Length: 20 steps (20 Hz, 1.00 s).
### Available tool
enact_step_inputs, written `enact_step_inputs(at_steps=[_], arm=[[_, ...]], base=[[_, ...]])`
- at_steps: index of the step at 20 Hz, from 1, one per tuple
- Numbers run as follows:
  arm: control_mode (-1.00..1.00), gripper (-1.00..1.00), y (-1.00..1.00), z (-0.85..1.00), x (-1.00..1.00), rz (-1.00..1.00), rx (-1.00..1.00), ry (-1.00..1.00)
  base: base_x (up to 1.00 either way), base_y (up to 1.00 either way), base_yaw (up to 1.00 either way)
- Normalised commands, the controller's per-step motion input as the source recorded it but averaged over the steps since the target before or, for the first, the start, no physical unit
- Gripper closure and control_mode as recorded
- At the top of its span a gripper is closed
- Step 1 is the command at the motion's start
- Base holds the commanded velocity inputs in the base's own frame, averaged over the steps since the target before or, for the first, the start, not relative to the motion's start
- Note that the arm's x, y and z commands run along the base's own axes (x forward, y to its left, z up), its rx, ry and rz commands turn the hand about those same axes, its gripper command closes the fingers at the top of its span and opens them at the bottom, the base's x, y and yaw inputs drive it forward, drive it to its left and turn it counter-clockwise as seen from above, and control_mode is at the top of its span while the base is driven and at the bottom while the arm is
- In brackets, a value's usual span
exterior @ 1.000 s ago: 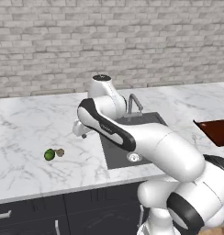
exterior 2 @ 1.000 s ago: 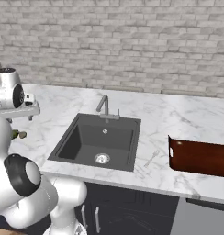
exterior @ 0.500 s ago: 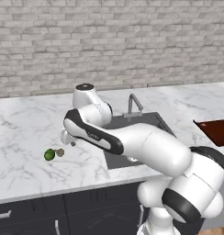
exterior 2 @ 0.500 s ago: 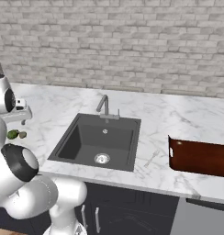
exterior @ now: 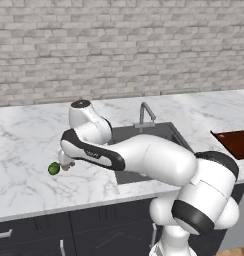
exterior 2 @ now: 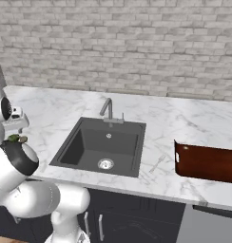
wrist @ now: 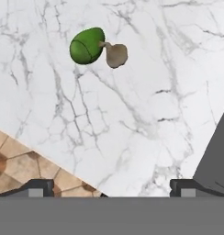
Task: Pick up all produce items and place them in the sink. Turn on the sink faucet to wash them. Then turn the sink off and put them in the tray.
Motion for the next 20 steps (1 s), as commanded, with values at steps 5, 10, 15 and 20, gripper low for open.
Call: enact_step_inputs(at_steps=[5,10,15,20], arm=[[-1.00,-1.00,0.17,-0.25,0.21,0.00,-0.03,0.01],[-1.00,-1.00,0.15,-0.19,0.34,0.00,-0.03,0.00],[-1.00,-1.00,0.22,-0.18,0.34,0.00,-0.02,0.03],[-1.00,-1.00,0.25,-0.21,0.30,0.00,-0.01,0.04]], base=[[0.00,0.00,0.00],[0.00,0.00,0.00],[0.00,0.00,0.00],[0.00,0.00,0.00]])
